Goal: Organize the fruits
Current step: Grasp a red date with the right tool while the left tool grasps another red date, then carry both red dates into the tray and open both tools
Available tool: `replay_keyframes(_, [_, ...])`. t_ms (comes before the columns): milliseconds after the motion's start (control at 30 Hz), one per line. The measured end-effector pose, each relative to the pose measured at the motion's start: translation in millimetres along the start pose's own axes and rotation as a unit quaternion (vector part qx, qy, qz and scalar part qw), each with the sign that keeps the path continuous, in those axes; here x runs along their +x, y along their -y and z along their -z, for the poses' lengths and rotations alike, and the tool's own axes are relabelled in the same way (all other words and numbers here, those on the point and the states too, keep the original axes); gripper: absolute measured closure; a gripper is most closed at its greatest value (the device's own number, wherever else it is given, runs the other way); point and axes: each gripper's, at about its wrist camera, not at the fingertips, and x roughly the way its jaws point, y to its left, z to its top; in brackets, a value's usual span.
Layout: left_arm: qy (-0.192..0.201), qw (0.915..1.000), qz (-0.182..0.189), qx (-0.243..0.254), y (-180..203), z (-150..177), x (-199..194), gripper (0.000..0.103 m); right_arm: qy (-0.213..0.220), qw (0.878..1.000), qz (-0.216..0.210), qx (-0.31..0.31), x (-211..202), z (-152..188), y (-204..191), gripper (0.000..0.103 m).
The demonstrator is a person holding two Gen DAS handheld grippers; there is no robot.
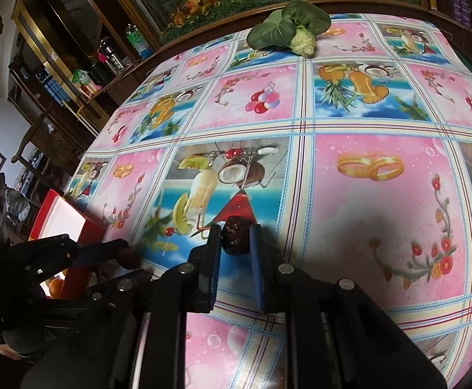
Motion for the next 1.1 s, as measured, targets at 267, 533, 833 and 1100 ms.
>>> replay_keyframes(267, [0.023, 0.9991, -0.004, -0.035, -1, 13, -9, 0.077, 0.011, 1.0, -0.008, 0.002, -5, 0, 0, 0.084])
replay_keyframes(533, [0.138, 0.988, -0.005, -0.069, 17, 49, -88, 0.077, 0.039, 0.998, -0.033, -0.029, -17, 5, -15, 0.084])
replay_keyframes(833, [0.203, 0.9622, -0.133, -0.124, -25, 165, -188, 0.077, 0.048, 0.985, -0.153, -0.059, -39, 42, -81, 0.083])
replay_keyframes(1100, [0.197, 0.9458, -0.177, -0.188, -83, 210, -200, 0.077, 0.023, 0.961, -0.233, -0.149, -47, 106, -202, 0.084])
